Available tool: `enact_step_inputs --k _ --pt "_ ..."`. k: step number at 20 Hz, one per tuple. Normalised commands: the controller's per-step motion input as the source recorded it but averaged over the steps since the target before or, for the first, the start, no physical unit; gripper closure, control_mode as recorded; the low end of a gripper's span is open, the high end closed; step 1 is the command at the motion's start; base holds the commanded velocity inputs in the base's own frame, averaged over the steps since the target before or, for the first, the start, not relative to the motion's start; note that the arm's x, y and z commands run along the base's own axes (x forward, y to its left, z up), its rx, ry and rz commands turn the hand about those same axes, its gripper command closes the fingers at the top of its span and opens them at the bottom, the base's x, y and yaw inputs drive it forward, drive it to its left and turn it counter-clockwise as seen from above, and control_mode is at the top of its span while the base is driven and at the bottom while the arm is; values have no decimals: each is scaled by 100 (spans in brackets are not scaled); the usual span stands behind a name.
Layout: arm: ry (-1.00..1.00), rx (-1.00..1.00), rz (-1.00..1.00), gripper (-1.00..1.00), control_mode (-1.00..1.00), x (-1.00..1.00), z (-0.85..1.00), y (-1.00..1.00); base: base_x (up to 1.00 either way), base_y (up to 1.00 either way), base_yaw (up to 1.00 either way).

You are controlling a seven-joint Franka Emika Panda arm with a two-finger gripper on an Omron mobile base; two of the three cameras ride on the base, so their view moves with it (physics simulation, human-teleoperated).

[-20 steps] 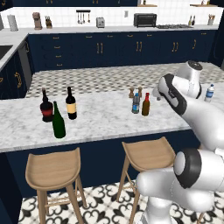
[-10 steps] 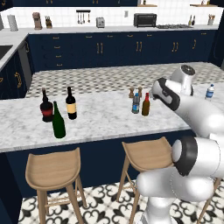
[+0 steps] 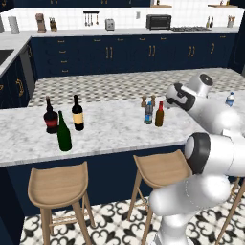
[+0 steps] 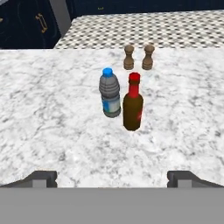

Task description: Move the plastic bottles in the middle to the plastics group, and the glass bottles in the middle to the glass group.

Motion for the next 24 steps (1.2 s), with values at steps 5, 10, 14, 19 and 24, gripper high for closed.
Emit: enact_step_inputs --k 5,10,14,19,24 --pt "6 0 0 -100 -100 50 0 -5 0 0 0" --pt "5 0 0 -100 -100 50 -9 0 0 0 0" --pt "3 0 0 -100 -100 51 -25 0 0 0 0" --pt "0 0 0 -100 -100 42 -37 -1 0 0 0" --pt "0 0 2 -100 -100 36 -47 0 0 0 0"
